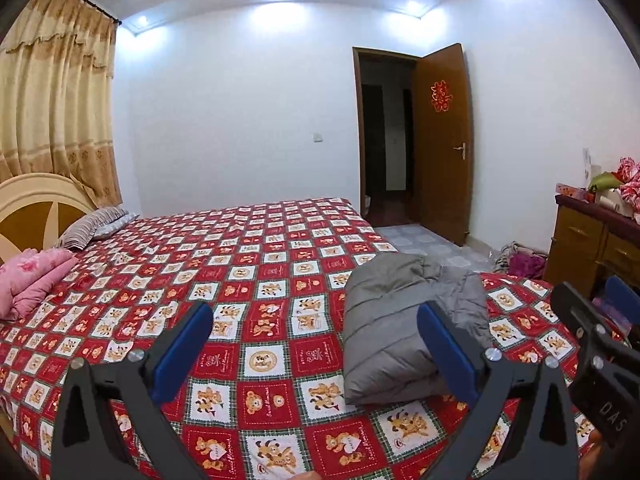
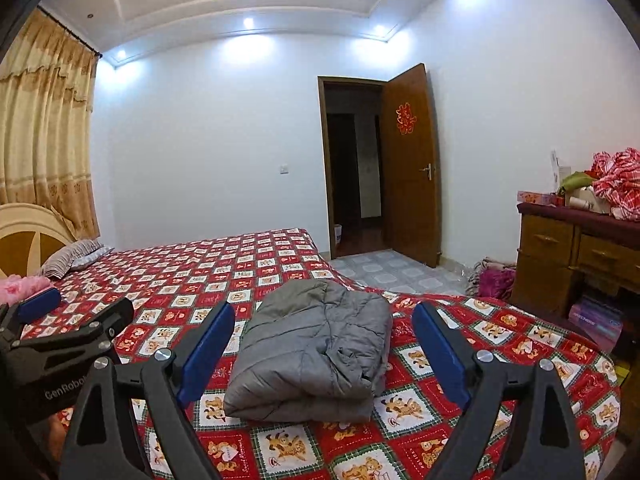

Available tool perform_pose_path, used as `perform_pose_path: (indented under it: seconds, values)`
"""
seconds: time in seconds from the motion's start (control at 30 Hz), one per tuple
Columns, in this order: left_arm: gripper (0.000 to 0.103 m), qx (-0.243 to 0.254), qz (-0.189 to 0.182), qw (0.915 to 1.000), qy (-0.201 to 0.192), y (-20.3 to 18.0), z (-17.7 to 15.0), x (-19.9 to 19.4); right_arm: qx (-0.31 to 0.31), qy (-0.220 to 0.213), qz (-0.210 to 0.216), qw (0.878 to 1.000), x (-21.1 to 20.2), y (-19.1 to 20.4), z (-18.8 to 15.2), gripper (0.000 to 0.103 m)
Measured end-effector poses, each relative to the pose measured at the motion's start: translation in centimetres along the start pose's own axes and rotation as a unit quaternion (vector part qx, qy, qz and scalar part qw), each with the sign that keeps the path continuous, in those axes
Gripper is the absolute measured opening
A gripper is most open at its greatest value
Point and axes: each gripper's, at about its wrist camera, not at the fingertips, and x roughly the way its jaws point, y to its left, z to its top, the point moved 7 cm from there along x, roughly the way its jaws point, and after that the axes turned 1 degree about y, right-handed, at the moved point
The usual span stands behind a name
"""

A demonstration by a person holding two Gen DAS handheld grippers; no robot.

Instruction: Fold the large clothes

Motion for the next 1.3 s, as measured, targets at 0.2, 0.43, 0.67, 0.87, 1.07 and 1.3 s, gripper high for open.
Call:
perform_pose_path:
  seconds: [0.2, 0.43, 0.67, 0.87, 1.07, 1.3]
  values:
    - [0.103, -0.001, -0.004, 1.0000, 0.001, -0.1, -0.1, -0.2, 0.004, 0.003, -0.002, 1.000, 0.0, -0.4, 0.0, 0.091]
    - [0.103, -0.007, -0.005, 0.9999, 0.015, 0.0, -0.4, 0.0, -0.006, 0.015, -0.004, 1.000, 0.4, -0.1, -0.4, 0.091]
    - [0.103, 0.007, -0.002, 0.9999, 0.014, -0.3, -0.4, -0.1, -0.005, 0.018, -0.006, 1.000, 0.7, -0.3, -0.6, 0.091]
    - [0.103, 0.008, -0.002, 0.9999, 0.014, -0.3, -0.4, -0.2, 0.001, 0.022, -0.007, 1.000, 0.8, -0.5, -0.6, 0.091]
    - [0.103, 0.009, 0.003, 0.9998, 0.017, -0.2, -0.4, 0.1, 0.001, 0.026, -0.007, 1.000, 1.0, -0.6, -0.8, 0.091]
    - [0.103, 0.012, 0.004, 0.9998, 0.017, -0.3, -0.4, 0.3, 0.003, 0.027, -0.007, 1.000, 1.1, -0.7, -0.8, 0.091]
